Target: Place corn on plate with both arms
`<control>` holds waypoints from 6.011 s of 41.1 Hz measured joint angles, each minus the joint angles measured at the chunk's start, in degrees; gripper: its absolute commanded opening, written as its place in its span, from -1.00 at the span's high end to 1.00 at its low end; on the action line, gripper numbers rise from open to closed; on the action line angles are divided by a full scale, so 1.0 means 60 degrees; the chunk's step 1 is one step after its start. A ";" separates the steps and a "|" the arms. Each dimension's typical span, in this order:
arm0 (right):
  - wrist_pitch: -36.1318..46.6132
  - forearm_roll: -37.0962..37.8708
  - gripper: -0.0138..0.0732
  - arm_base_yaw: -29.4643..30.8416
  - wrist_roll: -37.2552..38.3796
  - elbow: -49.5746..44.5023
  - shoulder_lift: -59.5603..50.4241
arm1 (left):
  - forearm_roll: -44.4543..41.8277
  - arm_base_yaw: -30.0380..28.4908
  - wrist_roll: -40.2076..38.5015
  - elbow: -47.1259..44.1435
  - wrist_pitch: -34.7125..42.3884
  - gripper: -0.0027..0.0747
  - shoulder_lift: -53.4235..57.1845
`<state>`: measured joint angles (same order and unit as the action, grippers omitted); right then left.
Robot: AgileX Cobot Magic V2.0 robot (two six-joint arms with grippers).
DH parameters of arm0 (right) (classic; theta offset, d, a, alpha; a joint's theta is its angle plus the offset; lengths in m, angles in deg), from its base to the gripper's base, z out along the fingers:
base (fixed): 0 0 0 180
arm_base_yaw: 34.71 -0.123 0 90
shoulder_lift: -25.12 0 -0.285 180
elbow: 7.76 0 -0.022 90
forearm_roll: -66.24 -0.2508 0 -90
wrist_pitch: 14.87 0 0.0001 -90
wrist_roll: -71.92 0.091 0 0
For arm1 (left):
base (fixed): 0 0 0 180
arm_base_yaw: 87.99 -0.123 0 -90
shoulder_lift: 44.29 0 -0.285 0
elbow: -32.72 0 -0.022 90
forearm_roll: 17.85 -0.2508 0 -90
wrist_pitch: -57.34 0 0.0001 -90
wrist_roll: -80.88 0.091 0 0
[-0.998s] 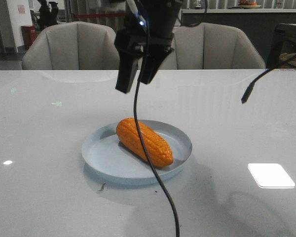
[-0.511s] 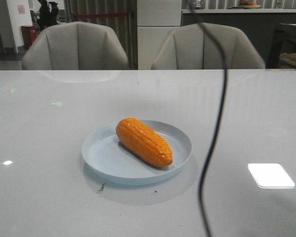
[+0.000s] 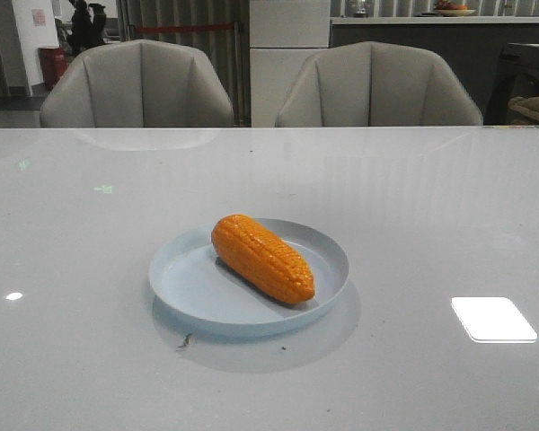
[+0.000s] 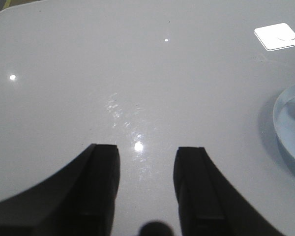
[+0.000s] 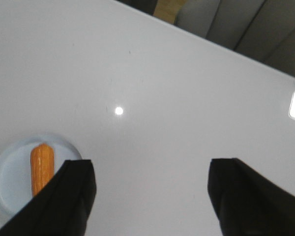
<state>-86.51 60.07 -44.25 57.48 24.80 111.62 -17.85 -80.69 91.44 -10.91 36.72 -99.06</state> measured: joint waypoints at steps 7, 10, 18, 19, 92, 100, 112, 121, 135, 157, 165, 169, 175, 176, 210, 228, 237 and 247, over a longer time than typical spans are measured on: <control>0.1578 0.0049 -0.65 0.0374 0.0233 -0.4008 -0.2350 | 0.0000 0.0000 0.0000 0.0000 0.0000 0.03 0.0000; 0.2400 0.0049 -0.65 0.0613 0.0523 -0.5870 -0.3419 | 0.0000 0.0000 0.0000 0.0000 0.0022 0.03 0.0000; 0.3651 0.0120 -0.65 0.1220 0.0941 -0.9693 -0.5717 | 0.0000 0.0000 0.0000 0.0000 0.0021 0.03 0.0000; 0.3658 0.0120 -0.65 0.1243 0.0942 -0.9954 -0.5841 | 0.0000 0.0000 0.0000 0.0000 0.0021 0.03 0.0000; 0.3507 0.0127 -0.65 0.1287 0.1358 -1.1249 -0.7341 | 0.1421 -0.0401 0.0000 -0.0046 0.1089 0.68 0.1442; 0.3507 0.0127 -0.65 0.1287 0.1362 -1.1249 -0.7341 | 0.0974 -0.0925 0.0000 -0.1003 0.2065 0.68 0.2828; 0.3507 0.0127 -0.65 0.1287 0.1362 -1.1249 -0.7341 | 0.0556 -0.0964 0.0000 -0.4002 0.5039 0.68 0.5351; 0.3507 0.0127 -0.65 0.1287 0.1378 -1.1249 -0.7341 | 0.0315 -0.0964 0.0000 -0.5258 0.4857 0.68 0.7554; 0.3470 0.0127 -0.65 0.1287 0.1378 -1.1249 -0.7357 | 0.0315 -0.0964 0.0000 -0.5663 0.3814 0.68 0.7878; 0.3470 0.0127 -0.65 0.1287 0.1378 -1.1249 -0.7357 | 0.0907 -0.0964 0.0000 -0.5663 0.3436 0.68 0.7878; 0.3470 0.0127 -0.65 0.1287 0.1378 -1.1249 -0.7357 | 0.0919 -0.0964 0.0000 -0.5663 0.3436 0.68 0.7878; 0.3470 0.0127 -0.65 0.1287 0.1378 -1.1249 -0.7357 | 0.0919 -0.0964 0.0000 -0.5663 0.3436 0.68 0.7878; 0.3534 0.0340 -0.65 0.1287 0.1378 -1.1249 -0.7357 | 0.0919 -0.0964 0.0000 -0.5663 0.3436 0.68 0.7878; 0.3534 0.0401 -0.65 0.1302 0.1378 -1.1249 -0.7357 | 0.0919 -0.0964 0.0000 -0.5663 0.3436 0.68 0.7878; 0.7487 0.0476 0.62 0.1302 0.1378 -1.4545 -1.0888 | 0.0919 -0.0964 0.0000 -0.5663 0.3436 0.69 0.7878; 1.1851 0.0476 0.62 0.1302 0.1378 -1.8319 -1.3236 | 0.0919 -0.0964 0.0000 -0.5663 0.3436 0.69 0.7878; 1.1286 0.0476 0.62 0.1285 0.1378 -1.8573 -1.3236 | 0.0919 -0.0964 0.0000 -0.5663 0.3436 0.69 0.7878; 1.0583 0.0476 0.62 0.1248 0.1378 -1.8573 -1.3236 | 0.0919 -0.0964 0.0000 -0.5663 0.3436 0.69 0.7878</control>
<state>-23.01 62.93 -36.76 65.75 -86.63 32.21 -12.33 -86.47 91.44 -44.89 57.34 -51.79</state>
